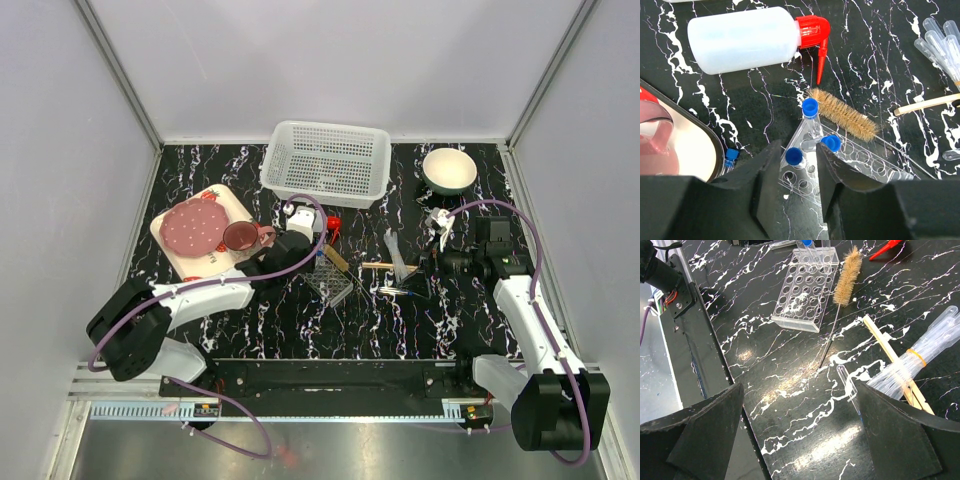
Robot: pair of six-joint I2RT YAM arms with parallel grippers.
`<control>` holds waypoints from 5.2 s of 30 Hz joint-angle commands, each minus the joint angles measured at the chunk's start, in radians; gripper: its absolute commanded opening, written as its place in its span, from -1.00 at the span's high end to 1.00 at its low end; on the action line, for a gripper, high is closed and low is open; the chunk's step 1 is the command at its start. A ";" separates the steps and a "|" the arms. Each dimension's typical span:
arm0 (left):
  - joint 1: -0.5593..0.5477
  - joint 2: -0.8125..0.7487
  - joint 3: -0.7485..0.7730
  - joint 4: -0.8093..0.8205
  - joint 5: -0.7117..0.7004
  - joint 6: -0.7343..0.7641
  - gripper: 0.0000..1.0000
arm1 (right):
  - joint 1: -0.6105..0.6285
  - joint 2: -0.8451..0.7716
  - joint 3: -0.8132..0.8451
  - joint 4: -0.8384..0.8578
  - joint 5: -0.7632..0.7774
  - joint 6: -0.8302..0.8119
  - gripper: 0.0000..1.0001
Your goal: Organize the chemistry lab equipment
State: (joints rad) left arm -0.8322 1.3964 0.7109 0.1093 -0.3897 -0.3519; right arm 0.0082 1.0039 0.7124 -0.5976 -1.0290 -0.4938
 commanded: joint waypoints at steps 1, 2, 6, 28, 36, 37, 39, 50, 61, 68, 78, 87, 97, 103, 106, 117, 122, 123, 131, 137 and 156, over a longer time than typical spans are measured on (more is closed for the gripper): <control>0.002 -0.052 -0.008 0.047 -0.018 -0.012 0.18 | -0.004 0.002 0.042 -0.005 0.014 -0.025 -1.00; 0.004 -0.063 -0.010 0.044 -0.021 -0.012 0.16 | -0.002 0.002 0.042 -0.007 0.014 -0.026 -1.00; 0.004 -0.147 -0.014 0.003 -0.037 -0.013 0.00 | -0.002 0.002 0.041 -0.013 0.010 -0.035 -0.99; 0.041 -0.890 -0.226 -0.450 -0.069 -0.274 -0.98 | -0.002 0.051 0.073 -0.174 0.013 -0.256 -0.99; 0.041 -1.166 -0.321 -0.594 -0.136 -0.386 -0.98 | -0.002 0.145 0.165 -0.321 0.121 -0.454 -0.99; 0.041 -1.180 -0.336 -0.599 -0.141 -0.394 -0.98 | 0.002 0.150 0.171 -0.324 0.132 -0.460 -1.00; 0.041 -1.209 -0.346 -0.612 -0.150 -0.410 -0.98 | 0.028 0.165 0.191 -0.332 0.170 -0.473 -0.99; 0.041 -1.137 -0.335 -0.617 -0.144 -0.407 -0.98 | 0.348 0.291 0.265 -0.258 0.463 -0.353 -0.99; 0.041 -0.947 -0.332 -0.591 -0.106 -0.418 -0.98 | 0.555 0.619 0.435 -0.266 0.814 -0.114 -1.00; 0.041 -0.850 -0.318 -0.586 -0.081 -0.421 -0.98 | 0.595 0.745 0.457 -0.219 0.922 -0.040 -1.00; 0.041 -0.898 -0.337 -0.588 -0.083 -0.435 -0.98 | 0.631 0.736 0.322 -0.102 1.023 -0.083 -1.00; 0.041 -0.925 -0.346 -0.594 -0.080 -0.449 -0.98 | 0.644 0.671 0.236 -0.028 1.072 -0.107 -0.82; 0.041 -0.925 -0.337 -0.588 -0.049 -0.452 -0.98 | 0.642 0.676 0.202 -0.028 1.006 -0.072 1.00; 0.041 -0.935 -0.355 -0.412 0.153 -0.365 -0.93 | 0.627 0.599 0.260 -0.099 0.891 -0.045 1.00; 0.041 -0.916 -0.392 -0.246 0.299 -0.374 -0.90 | 0.570 0.555 0.317 -0.166 0.776 -0.029 1.00; -0.016 -0.515 -0.381 0.484 0.479 -0.662 -0.86 | 0.290 0.496 0.530 -0.350 0.197 0.127 1.00; -0.094 -0.236 -0.164 0.524 0.405 -0.707 -0.85 | 0.211 0.570 0.594 -0.399 0.020 0.225 1.00; -0.102 -0.202 -0.136 0.529 0.399 -0.710 -0.83 | 0.187 0.584 0.611 -0.410 -0.026 0.230 1.00; -0.125 0.094 0.058 0.599 0.471 -0.817 -0.44 | 0.124 0.627 0.607 -0.429 -0.129 0.248 1.00; -0.153 0.179 0.128 0.524 0.462 -0.812 -0.19 | 0.104 0.602 0.578 -0.393 -0.148 0.274 1.00; -0.150 0.182 0.096 0.521 0.595 -0.783 1.00 | 0.082 0.495 0.521 -0.346 -0.100 0.259 0.56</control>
State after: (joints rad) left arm -0.9890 1.6203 0.8555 0.5880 0.1150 -1.1683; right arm 0.1024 1.5696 1.2293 -0.9558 -1.1412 -0.2119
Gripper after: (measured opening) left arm 0.135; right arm 0.129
